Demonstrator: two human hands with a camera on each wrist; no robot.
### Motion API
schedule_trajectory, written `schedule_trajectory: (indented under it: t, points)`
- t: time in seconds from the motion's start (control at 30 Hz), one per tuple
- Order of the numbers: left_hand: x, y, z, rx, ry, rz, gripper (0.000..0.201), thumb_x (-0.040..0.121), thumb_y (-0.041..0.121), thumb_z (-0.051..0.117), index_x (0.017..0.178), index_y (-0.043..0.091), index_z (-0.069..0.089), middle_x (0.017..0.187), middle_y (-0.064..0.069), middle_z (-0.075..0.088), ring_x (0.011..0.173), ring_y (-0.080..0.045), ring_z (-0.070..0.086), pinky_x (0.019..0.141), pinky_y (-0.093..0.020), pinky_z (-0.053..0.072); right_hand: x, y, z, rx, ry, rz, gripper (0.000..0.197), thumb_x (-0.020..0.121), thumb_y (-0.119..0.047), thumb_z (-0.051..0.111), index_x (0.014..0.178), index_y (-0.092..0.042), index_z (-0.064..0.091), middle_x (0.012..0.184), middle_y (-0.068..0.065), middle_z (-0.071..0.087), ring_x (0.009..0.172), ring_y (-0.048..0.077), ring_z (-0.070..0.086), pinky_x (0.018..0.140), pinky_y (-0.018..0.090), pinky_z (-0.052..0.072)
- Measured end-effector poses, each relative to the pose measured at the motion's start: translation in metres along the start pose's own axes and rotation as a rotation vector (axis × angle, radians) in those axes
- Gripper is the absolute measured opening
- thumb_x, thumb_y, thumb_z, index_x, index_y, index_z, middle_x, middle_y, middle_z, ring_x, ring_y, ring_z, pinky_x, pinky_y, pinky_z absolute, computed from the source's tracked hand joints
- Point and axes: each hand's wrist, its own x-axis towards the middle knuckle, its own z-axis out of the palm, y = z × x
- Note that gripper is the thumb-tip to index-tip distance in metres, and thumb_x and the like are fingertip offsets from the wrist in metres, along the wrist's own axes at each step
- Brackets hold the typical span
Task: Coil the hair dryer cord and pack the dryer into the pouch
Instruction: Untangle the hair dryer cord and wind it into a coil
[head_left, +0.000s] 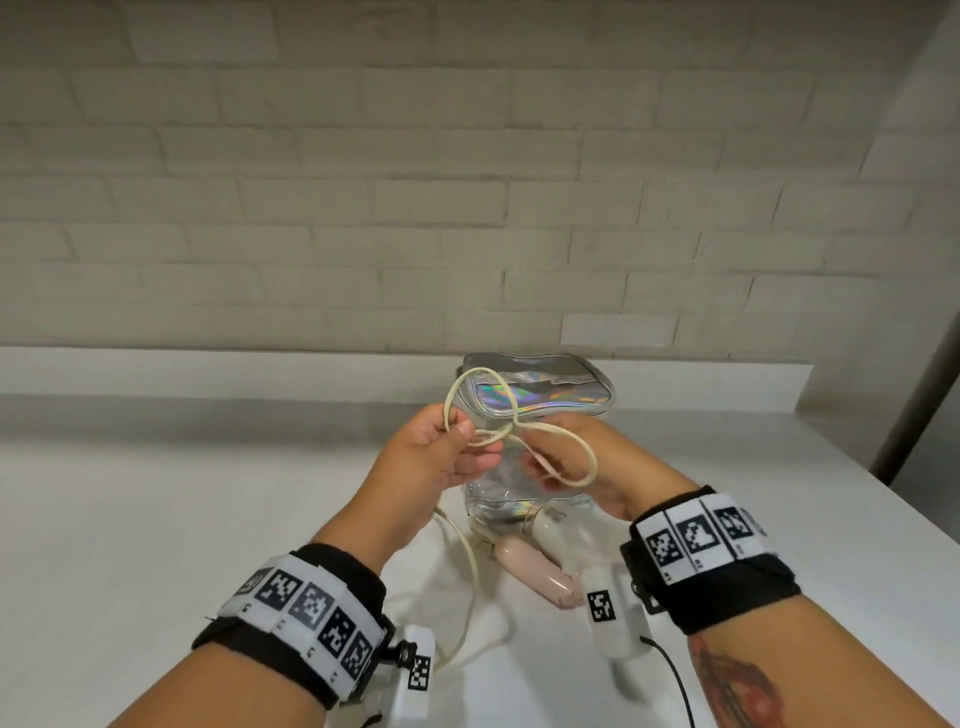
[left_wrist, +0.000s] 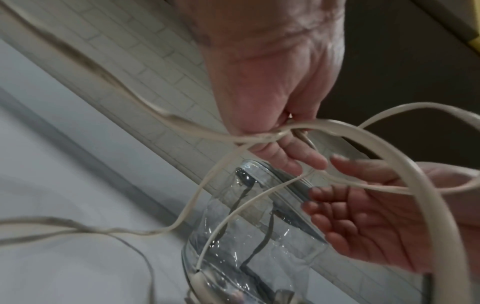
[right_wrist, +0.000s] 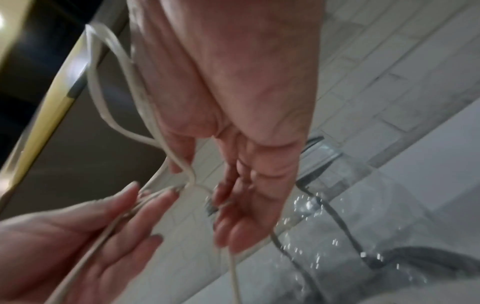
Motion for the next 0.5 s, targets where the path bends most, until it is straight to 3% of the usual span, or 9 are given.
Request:
schedule_trajectory:
  t: [0.1, 0.2, 0.33, 0.43, 0.5]
  points:
    - [0.000, -0.003, 0.001, 0.006, 0.014, 0.003, 0.027, 0.101, 0.023, 0.042, 0.079, 0.016, 0.056, 0.088, -0.017, 0.074, 0.074, -0.023, 0.073, 0.076, -0.032, 0.056, -0.001, 0.006, 0.016, -0.010, -0.066, 0.034, 0.011, 0.094, -0.019, 0.054, 0.090, -0.011, 0.060, 0.063, 0.002, 0.058, 0.047, 0.008, 0.050, 0.047, 0.019, 0.042]
    - [0.003, -0.003, -0.005, 0.022, 0.111, 0.025, 0.028, 0.102, 0.021, 0.039, 0.078, 0.012, 0.051, 0.076, -0.011, 0.073, 0.071, -0.025, 0.073, 0.075, -0.030, 0.057, 0.003, 0.008, 0.015, -0.088, 0.067, -0.014, 0.023, 0.095, -0.015, 0.052, 0.074, -0.015, 0.061, 0.048, -0.004, 0.048, 0.036, 0.006, 0.037, 0.042, 0.021, 0.030]
    - [0.008, -0.003, -0.031, 0.040, 0.299, 0.045, 0.031, 0.102, 0.024, 0.036, 0.075, 0.015, 0.046, 0.061, -0.004, 0.069, 0.055, -0.018, 0.070, 0.056, -0.029, 0.049, 0.006, 0.012, -0.009, -0.164, 0.321, -0.012, 0.027, 0.092, -0.013, 0.046, 0.073, -0.015, 0.065, 0.044, -0.003, 0.050, 0.040, 0.012, 0.040, 0.045, 0.025, 0.031]
    - [0.008, -0.010, -0.050, 0.126, 0.426, 0.016, 0.030, 0.101, 0.025, 0.037, 0.076, 0.013, 0.049, 0.072, -0.012, 0.070, 0.061, -0.023, 0.069, 0.073, -0.039, 0.050, 0.005, 0.017, -0.022, -0.009, 0.542, -0.049, 0.027, 0.091, -0.009, 0.042, 0.070, -0.016, 0.059, 0.052, 0.004, 0.053, 0.048, 0.019, 0.042, 0.048, 0.028, 0.031]
    - [0.010, -0.018, -0.057, 0.257, 0.440, -0.116, 0.026, 0.099, 0.018, 0.040, 0.078, 0.010, 0.053, 0.081, -0.013, 0.070, 0.076, -0.029, 0.068, 0.076, -0.036, 0.047, 0.003, 0.018, -0.021, 0.060, 0.576, -0.135, 0.028, 0.094, -0.010, 0.039, 0.072, -0.017, 0.055, 0.060, 0.003, 0.055, 0.053, 0.017, 0.047, 0.050, 0.028, 0.037]
